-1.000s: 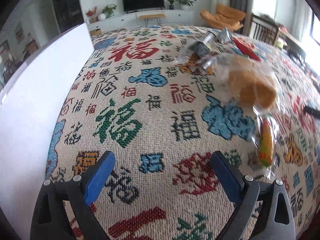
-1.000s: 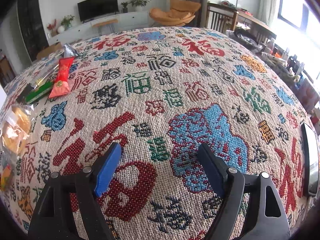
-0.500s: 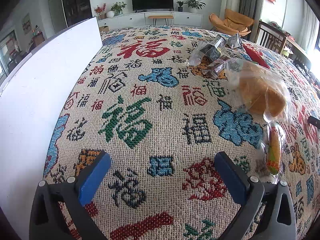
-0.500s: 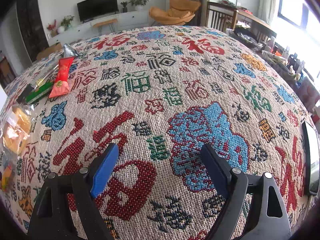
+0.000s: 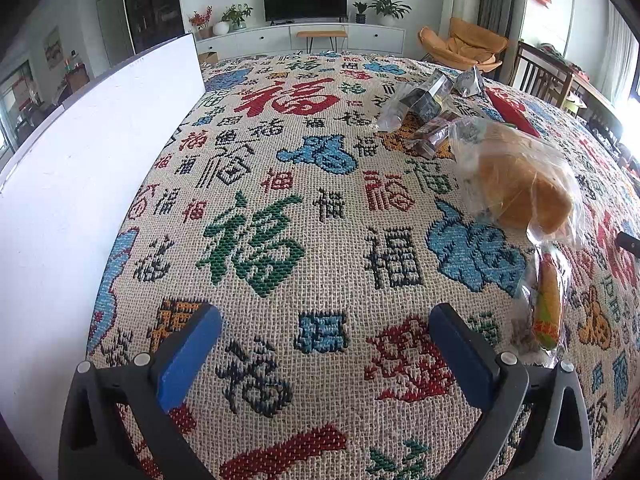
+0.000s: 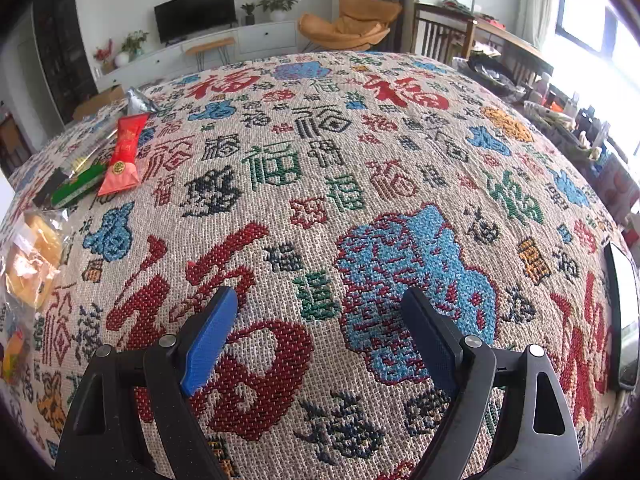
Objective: Organize snacks
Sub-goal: 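Grasp the corn sausage with the left tool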
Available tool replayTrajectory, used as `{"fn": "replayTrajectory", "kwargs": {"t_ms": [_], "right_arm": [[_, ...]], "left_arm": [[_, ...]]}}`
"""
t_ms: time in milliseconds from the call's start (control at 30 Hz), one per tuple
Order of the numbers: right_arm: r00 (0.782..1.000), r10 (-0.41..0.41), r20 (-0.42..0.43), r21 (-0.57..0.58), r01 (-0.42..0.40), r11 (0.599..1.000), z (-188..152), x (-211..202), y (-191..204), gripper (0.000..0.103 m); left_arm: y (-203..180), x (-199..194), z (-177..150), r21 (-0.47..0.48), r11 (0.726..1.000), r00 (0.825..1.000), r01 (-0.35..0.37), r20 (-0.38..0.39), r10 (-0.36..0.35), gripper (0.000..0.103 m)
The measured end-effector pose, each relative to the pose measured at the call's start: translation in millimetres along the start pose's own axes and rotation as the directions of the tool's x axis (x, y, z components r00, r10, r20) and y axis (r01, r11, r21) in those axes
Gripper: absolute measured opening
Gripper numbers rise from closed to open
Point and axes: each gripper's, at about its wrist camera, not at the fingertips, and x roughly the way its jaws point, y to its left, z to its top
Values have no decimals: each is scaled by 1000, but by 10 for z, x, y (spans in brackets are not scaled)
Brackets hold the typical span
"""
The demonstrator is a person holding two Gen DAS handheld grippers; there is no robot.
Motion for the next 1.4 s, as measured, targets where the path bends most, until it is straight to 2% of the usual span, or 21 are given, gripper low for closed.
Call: {"fn": "replayTrajectory", "kwargs": {"t_ms": [667, 767, 800, 867, 900, 967, 1000, 1033, 1100, 1200, 1267, 1300, 1333, 1367, 1400], "right_arm": [[1000, -1, 0, 0, 1, 1000, 2, 2, 4, 87], [1000, -1, 0, 0, 1, 1000, 2, 2, 3, 87], [1000, -1, 0, 0, 1, 1000, 2, 2, 3, 87], [1000, -1, 0, 0, 1, 1000, 2, 2, 1, 87], [1000, -1, 0, 0, 1, 1000, 2, 2, 2, 87], [1000, -1, 0, 0, 1, 1000, 2, 2, 2, 87], [1000, -1, 0, 0, 1, 1000, 2, 2, 2, 87], [1000, -1, 0, 0, 1, 1000, 2, 2, 2, 87], [1000, -1, 0, 0, 1, 1000, 2, 2, 0, 87], [1000, -2, 0, 0, 2, 1000, 2, 2, 1, 87], [1000, -2, 0, 0, 2, 1000, 2, 2, 4, 87], [1000, -2, 0, 0, 2, 1000, 2, 2, 2, 87], [1000, -2, 0, 0, 2, 1000, 2, 2, 2, 87], [1000, -2, 0, 0, 2, 1000, 2, 2, 4, 87], [1000, -2, 0, 0, 2, 1000, 2, 2, 4, 87]], "left_arm": [[0, -2, 2, -3, 1000, 1000, 9, 1, -9, 103], [-10, -26, 0, 28, 997, 998, 69, 4, -70, 103], [-15, -45, -2, 44, 993, 993, 113, 5, -114, 102], [-1, -102, 1, 62, 972, 973, 228, -3, -229, 102], [26, -155, 10, 46, 952, 953, 302, -6, -302, 102], [-8, -266, 35, 27, 929, 930, 368, 6, -368, 102], [-141, -369, 71, 65, 909, 911, 411, 7, -413, 102], [-312, -444, 101, 135, 897, 906, 420, -8, -423, 102], [-717, -506, 129, 322, 867, 922, 380, -58, -382, 102], [-1177, -333, 127, 493, 819, 956, 293, -136, -260, 102], [-1287, -187, 136, 508, 816, 961, 276, -175, -216, 99], [-1300, -117, 158, 495, 823, 959, 278, -195, -206, 92], [-1290, -47, 180, 461, 836, 950, 298, -230, -212, 82], [-1254, 9, 195, 413, 851, 937, 324, -265, -228, 79], [-1235, -11, 199, 398, 858, 938, 325, -249, -240, 70]]}}
